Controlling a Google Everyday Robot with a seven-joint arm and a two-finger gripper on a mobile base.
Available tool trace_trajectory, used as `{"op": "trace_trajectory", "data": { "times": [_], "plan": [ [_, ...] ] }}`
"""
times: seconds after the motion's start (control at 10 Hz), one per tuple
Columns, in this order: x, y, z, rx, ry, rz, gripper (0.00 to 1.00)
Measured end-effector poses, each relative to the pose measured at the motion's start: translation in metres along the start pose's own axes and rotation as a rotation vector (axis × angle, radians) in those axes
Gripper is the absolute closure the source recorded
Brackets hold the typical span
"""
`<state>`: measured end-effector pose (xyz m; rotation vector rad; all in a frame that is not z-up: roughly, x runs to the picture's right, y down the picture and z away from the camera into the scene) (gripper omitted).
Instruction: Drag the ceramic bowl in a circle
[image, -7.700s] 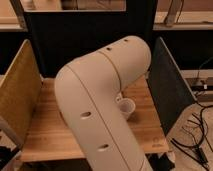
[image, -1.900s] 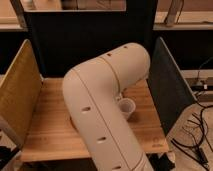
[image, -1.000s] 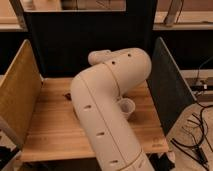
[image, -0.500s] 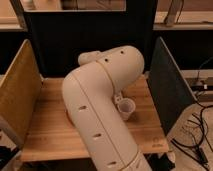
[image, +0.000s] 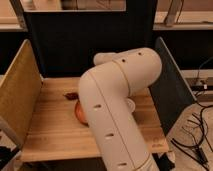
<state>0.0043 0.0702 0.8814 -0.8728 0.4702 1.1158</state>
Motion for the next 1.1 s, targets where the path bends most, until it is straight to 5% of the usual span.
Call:
{"op": "trace_trajectory", "data": {
  "times": [0.2, 0.7, 0.9, 1.1],
  "plan": [
    [0.002, 0.003, 0.004, -0.033, -0.01, -0.014, 0.21],
    [0.005, 0.046, 0.005, -0.065, -0.024, -0.16, 0.2],
    [0.003, 0.03, -0.011, -0.033, -0.078, -0.129, 0.2],
    [0.007, -0.013, -0.038, 0.011, -0.16, -0.013, 0.2]
  ]
}}
